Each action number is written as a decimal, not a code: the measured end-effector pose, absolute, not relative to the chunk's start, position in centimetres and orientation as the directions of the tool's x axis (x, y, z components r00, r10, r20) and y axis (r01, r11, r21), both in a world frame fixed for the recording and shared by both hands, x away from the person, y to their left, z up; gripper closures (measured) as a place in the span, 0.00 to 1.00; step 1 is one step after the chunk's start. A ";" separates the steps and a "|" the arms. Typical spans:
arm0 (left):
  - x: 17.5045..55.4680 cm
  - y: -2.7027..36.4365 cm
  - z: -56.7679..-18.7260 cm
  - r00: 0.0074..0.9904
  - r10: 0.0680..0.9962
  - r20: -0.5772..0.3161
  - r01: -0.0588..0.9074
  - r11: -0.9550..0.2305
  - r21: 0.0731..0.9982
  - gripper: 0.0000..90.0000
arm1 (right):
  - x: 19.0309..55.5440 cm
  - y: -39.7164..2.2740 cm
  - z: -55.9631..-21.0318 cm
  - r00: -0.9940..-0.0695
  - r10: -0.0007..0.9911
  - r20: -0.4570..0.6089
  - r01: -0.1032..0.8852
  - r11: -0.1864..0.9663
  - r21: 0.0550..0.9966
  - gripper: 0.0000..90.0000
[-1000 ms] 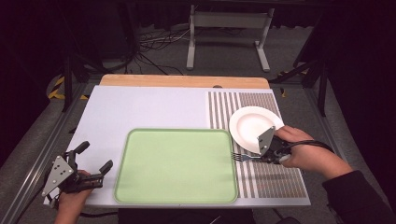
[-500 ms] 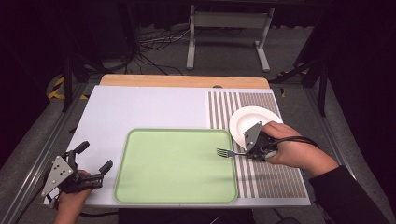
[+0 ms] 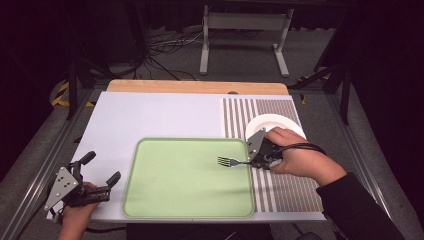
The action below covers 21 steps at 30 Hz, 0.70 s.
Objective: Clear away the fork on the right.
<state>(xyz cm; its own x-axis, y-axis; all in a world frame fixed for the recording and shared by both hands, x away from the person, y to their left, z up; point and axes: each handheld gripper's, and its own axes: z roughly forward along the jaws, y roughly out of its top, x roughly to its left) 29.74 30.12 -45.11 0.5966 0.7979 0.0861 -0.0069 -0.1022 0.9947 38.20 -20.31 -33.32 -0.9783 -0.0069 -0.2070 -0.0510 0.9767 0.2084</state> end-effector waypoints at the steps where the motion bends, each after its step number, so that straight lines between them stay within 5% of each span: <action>1: 29.7 30.1 -45.1 0.597 0.797 0.086 -0.008 -0.102 0.995 0.00 | 38.2 -20.1 -33.3 -0.978 -0.004 -0.211 -0.051 0.975 0.216 0.87; 12: 29.7 30.1 -45.1 0.598 0.797 0.084 -0.008 -0.098 0.995 0.00 | 38.2 -17.8 -33.1 -0.977 0.119 -0.177 0.068 0.959 0.274 0.87; 21: 29.7 30.1 -45.1 0.596 0.798 0.084 -0.010 -0.098 0.995 0.00 | 38.3 -16.6 -33.0 -0.927 0.365 -0.089 0.314 0.883 0.348 0.87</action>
<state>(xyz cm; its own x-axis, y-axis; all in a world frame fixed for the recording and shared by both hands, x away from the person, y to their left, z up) 29.69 30.13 -45.06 0.5963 0.7983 0.0841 -0.0097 -0.0976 0.9952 38.26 -16.58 -32.98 -0.9269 0.3647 -0.0886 0.3143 0.8832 0.3481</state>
